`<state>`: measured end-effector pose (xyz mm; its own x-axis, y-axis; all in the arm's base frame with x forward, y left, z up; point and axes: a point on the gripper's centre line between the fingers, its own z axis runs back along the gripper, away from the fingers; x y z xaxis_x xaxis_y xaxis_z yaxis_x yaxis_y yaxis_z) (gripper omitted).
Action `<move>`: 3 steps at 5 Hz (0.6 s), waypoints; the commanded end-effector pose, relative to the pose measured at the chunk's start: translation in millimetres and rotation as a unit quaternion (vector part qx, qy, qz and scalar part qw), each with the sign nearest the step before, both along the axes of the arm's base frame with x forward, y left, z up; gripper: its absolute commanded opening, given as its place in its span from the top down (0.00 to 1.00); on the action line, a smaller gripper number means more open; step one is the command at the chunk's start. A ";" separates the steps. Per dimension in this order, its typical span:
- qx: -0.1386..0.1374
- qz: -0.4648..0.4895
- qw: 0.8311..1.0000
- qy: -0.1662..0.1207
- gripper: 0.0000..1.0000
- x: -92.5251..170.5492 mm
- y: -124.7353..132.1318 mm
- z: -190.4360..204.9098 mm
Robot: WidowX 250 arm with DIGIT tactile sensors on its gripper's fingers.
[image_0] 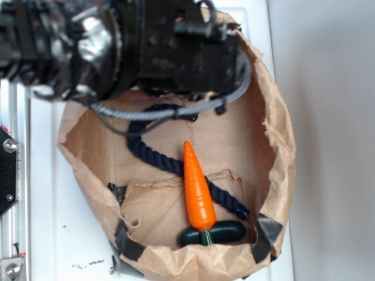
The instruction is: Grab the white paper.
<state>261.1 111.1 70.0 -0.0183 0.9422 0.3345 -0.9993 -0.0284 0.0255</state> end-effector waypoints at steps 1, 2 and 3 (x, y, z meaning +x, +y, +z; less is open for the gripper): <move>0.033 0.047 0.998 -0.037 0.00 -14.0 19.2 3.7; 0.034 0.067 0.997 -0.009 0.00 -11.1 26.0 -4.0; 0.053 0.087 0.995 -0.015 0.00 -7.5 26.5 -9.5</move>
